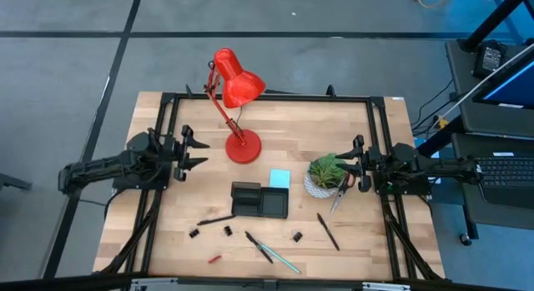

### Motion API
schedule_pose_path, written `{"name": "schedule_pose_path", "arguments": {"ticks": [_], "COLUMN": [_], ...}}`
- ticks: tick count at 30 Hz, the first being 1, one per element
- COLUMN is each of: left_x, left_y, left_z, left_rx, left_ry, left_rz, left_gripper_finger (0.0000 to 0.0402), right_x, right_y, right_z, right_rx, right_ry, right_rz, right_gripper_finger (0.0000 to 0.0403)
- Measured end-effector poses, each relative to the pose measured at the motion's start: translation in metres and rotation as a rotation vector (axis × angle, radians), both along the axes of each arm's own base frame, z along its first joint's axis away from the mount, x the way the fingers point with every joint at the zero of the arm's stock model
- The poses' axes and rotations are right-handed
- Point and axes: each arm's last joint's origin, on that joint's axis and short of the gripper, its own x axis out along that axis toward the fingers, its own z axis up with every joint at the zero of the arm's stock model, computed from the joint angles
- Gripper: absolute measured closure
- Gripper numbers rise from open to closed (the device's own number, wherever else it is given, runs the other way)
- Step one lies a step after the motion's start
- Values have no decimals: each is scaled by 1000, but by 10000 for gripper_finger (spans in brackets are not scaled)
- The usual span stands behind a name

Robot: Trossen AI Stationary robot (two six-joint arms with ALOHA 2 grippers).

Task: Pick and place office supplies into organizer
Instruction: Put the top left black pen into the black desk organizer

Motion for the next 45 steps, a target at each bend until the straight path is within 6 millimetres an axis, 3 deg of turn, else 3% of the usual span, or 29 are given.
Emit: {"name": "schedule_pose_path", "arguments": {"ticks": [3, 10, 16, 27, 34, 40, 45], "left_x": [6, 27, 54, 83, 107, 112, 117], "left_y": [-7, -27, -49, -97, -133, -159, -176], "left_z": [1, 26, 37, 47, 20, -12, -21], "left_rx": [7, 66, 45, -276, -289, -323, -355], "left_ry": [48, 216, 553, 1226, 1423, 1582, 1639], "left_rz": [-5, -15, 33, 146, 146, 209, 219], "left_gripper_finger": [211, 211, 211, 211, 222, 241, 238], "right_x": [0, 0, 0, 0, 0, 0, 0], "right_y": [0, 0, 0, 0, 0, 0, 0], "right_z": [0, 0, 0, 1, 1, 1, 1], "right_rx": [0, 2, 3, 2, -2, -3, -28], "right_ry": [0, -1, -6, -11, -10, -9, -8], "right_rz": [0, 0, 0, 0, 0, -1, -2], "right_gripper_finger": [271, 271, 271, 271, 271, 271, 271]}}
